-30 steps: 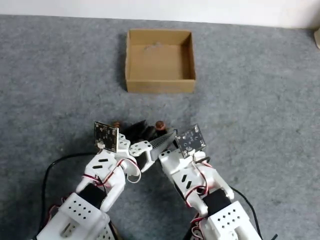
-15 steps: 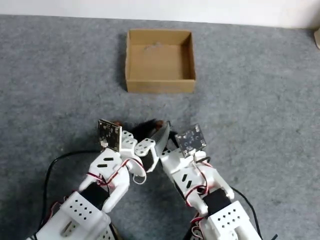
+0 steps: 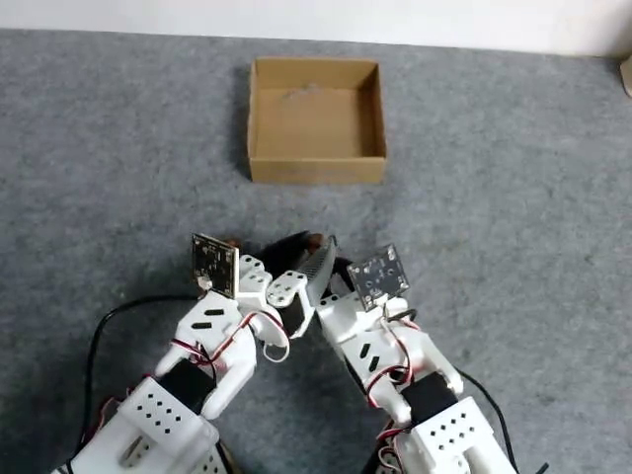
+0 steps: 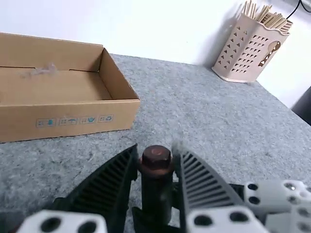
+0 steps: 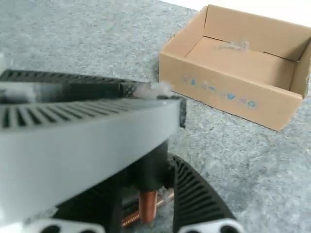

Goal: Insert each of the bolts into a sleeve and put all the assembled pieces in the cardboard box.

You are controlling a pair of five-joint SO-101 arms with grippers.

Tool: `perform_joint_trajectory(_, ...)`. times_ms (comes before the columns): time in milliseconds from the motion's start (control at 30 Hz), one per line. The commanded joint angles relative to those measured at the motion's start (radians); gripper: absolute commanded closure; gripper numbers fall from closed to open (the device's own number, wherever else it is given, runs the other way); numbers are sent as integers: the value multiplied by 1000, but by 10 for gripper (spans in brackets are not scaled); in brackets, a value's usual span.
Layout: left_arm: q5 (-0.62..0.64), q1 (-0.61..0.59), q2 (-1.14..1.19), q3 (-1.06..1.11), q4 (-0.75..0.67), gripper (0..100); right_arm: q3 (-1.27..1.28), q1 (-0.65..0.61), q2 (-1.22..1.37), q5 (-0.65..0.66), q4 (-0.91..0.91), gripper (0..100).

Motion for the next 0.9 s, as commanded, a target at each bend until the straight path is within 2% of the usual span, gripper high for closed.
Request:
perform_joint_trajectory(0, -5, 8, -12, -74, -2, 972, -58, 4, -8, -5, -4, 994)
perform_joint_trajectory(200, -5, 19, -12, -79, 2, 748, -58, 4, -8, -5, -4, 994)
perform_joint_trajectory(300, -5, 31, -12, -74, 2, 700, -58, 5, -8, -5, -4, 994)
perform_joint_trajectory(533, -5, 21, -12, -82, 2, 748, -58, 7, -8, -5, -4, 994)
perform_joint_trajectory(700, 0, -108, -12, -84, -5, 795, -58, 8, -8, -5, -4, 994)
perform_joint_trajectory(767, 3, -174, -12, -101, -3, 846, -58, 8, -8, -5, -4, 994)
perform_joint_trajectory(867, 46, -262, -12, -113, -2, 993, -58, 8, -8, -5, -4, 994)
